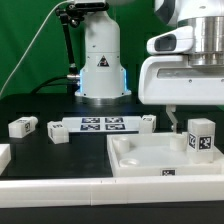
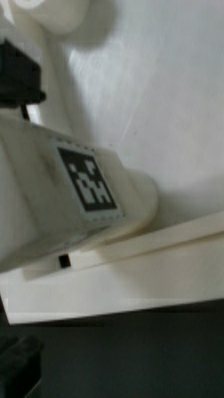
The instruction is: Assemble one leg
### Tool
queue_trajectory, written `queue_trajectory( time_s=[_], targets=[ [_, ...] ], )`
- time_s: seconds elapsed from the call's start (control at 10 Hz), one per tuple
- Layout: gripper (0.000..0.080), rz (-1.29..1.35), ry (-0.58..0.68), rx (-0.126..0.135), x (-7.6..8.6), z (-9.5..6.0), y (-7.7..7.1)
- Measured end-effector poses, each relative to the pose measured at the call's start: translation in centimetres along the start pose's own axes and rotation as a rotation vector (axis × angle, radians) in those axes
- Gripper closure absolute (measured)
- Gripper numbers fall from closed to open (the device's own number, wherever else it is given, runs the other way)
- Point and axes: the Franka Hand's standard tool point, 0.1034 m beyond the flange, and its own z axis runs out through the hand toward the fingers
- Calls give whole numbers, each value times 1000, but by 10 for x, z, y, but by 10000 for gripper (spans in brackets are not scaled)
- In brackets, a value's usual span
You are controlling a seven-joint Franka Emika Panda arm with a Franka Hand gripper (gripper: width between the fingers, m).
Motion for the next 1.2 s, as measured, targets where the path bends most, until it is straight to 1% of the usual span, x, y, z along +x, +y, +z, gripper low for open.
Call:
queue_trajectory(
  time_s=[0.1,0.2,0.3,0.4,0.5,0.6,0.7,0.9,1.1,1.2],
  targets=[
    [150,-115,1,-6,0,0,0],
    [150,-170,2,-7,2,-1,3],
    [150,-185,4,-9,3,-1,4],
    [178,-189,4,-10,2,-1,4],
    [178,-188,4,-10,2,-1,4],
    [361,-179,3,-9,2,-1,4],
    [511,-161,4,-10,2,-1,4],
    [509,-159,4,-10,3,-1,4],
    [509,91,4,-3,3,-1,5],
    [509,176,4,-4,3,-1,6]
  ],
)
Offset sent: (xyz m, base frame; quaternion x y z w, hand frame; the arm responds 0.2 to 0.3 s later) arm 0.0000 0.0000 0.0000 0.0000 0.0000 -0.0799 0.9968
